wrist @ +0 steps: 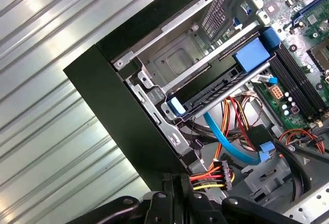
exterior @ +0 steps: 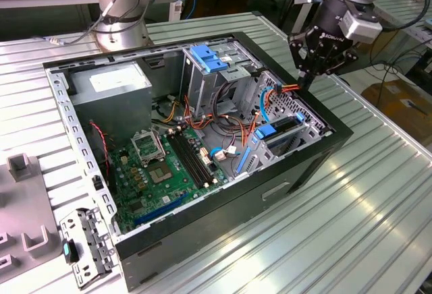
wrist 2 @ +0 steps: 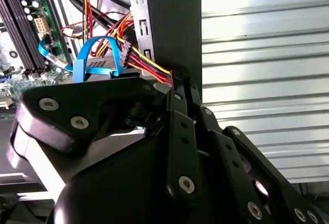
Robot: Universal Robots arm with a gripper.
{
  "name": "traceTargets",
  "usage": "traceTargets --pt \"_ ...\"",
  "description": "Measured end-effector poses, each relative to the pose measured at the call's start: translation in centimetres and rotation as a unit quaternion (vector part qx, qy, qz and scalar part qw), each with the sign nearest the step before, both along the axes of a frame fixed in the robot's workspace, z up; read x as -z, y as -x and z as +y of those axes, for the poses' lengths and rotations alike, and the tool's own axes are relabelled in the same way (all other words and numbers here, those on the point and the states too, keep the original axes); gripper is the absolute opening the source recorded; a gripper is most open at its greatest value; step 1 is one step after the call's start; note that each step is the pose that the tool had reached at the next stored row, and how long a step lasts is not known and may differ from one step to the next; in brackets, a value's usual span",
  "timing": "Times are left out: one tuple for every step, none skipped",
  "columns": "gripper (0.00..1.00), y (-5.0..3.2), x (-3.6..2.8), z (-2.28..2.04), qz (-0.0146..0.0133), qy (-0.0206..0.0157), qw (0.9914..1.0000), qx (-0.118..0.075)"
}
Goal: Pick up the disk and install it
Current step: 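Insert the first disk wire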
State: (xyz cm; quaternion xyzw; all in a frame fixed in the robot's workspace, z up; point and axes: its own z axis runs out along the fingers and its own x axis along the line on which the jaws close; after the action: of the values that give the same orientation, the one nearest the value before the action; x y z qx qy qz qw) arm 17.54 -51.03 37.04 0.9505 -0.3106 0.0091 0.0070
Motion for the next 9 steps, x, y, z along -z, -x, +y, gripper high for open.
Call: traceTargets --pt "0.17 0.00 -0.47 0.04 0.0000 0.0000 1.00000 0.000" --pt "0.17 0.00 -0.86 0.06 0.0000 0.0000 1.00000 0.000" --pt "0.17 0.00 -0.97 0.06 0.0000 -0.0002 1.00000 0.000" --pt "0.17 0.00 -0.97 0.06 0.0000 -0.0001 1.00000 0.000" --pt "0.17 0.00 -0.98 0.06 0.0000 0.0000 1.00000 0.000" --pt "0.17 0.00 -0.98 0.06 0.0000 -0.0001 1.00000 0.000" --pt "0.17 0.00 -0.98 0.06 0.0000 0.0000 1.00000 0.000" --pt "0.17 0.00 -0.98 0.06 0.0000 0.0000 1.00000 0.000" --pt "0.17 0.04 -0.98 0.06 0.0000 0.0000 1.00000 0.000"
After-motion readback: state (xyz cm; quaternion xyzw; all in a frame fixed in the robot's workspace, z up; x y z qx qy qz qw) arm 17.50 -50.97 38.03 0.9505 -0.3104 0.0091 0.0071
